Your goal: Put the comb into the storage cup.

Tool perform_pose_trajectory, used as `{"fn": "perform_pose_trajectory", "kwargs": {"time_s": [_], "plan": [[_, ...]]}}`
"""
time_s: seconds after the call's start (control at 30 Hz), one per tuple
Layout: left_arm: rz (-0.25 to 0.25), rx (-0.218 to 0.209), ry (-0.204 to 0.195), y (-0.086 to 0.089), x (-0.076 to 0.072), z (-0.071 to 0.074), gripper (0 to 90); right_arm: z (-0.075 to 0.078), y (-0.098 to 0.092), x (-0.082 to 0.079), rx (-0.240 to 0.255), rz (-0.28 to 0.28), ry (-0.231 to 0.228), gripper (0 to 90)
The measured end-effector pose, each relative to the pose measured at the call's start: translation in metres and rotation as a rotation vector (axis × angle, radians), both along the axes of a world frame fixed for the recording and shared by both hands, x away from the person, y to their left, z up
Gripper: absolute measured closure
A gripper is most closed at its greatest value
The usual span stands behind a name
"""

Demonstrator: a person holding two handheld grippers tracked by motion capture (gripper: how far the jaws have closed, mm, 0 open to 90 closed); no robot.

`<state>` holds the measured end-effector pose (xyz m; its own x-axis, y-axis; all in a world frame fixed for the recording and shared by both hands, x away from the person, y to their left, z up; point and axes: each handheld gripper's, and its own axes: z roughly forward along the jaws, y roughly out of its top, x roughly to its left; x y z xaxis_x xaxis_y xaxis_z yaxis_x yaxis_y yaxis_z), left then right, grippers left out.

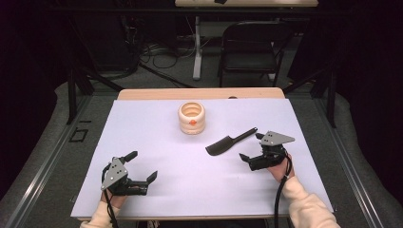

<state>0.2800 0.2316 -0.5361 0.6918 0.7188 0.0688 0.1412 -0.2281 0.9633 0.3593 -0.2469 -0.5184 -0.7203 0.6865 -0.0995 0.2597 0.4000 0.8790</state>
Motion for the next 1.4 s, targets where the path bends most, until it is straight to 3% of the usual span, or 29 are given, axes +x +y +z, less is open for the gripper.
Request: {"fn": "perform_pose_trajectory", "kwargs": {"time_s": [0.97,1.4], "plan": [[0.003,-0.003,0.001,0.0,-0.001,0.0,0.0,-0.002,-0.009,0.057,0.003,-0.058,0.064,0.0],[-0.003,-0.005,0.002,0.0,0.0,0.0,0.0,-0.005,-0.011,0.075,0.007,-0.088,0.086,0.0]]}}
